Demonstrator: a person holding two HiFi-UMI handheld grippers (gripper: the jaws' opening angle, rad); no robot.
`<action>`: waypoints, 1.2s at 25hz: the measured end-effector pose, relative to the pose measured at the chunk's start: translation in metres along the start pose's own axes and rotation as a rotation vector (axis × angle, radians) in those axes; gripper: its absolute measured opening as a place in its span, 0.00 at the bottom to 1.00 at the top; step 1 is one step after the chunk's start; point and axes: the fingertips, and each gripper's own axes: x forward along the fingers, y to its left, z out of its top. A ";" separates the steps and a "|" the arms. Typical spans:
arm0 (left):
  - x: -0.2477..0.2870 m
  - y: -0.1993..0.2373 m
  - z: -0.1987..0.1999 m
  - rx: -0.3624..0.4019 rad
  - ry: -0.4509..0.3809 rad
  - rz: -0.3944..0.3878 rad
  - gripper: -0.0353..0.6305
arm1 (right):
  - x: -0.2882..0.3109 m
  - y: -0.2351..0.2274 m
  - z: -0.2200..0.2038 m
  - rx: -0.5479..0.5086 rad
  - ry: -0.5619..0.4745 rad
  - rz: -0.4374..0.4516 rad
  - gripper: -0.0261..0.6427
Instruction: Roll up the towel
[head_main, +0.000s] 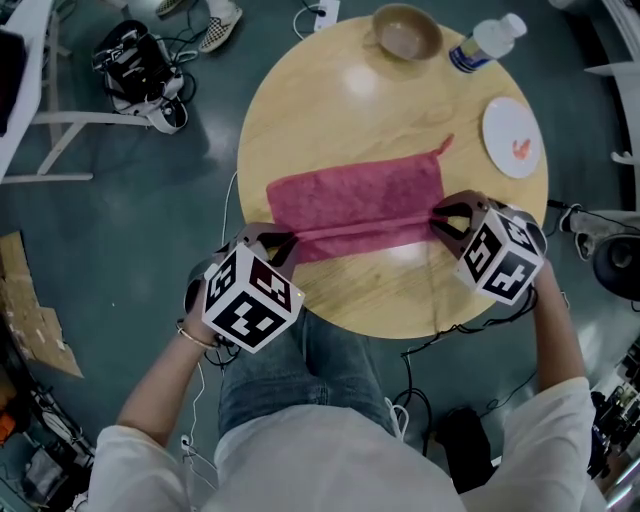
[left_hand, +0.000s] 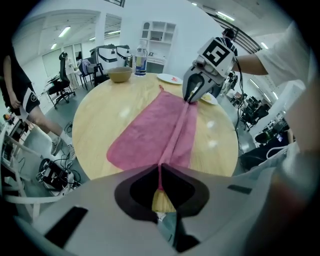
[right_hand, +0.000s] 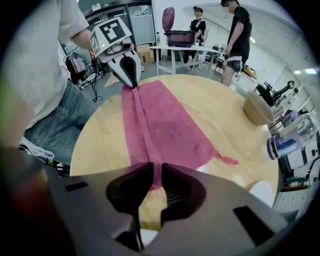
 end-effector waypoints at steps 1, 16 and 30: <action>0.000 0.000 0.000 0.006 0.000 0.005 0.09 | 0.001 -0.001 0.000 0.003 -0.007 -0.004 0.14; -0.044 -0.014 -0.005 0.068 -0.040 0.038 0.17 | -0.041 0.021 0.003 -0.019 -0.084 -0.063 0.19; 0.002 -0.037 -0.016 0.357 0.052 0.076 0.19 | -0.001 0.038 -0.009 -0.111 -0.041 -0.055 0.18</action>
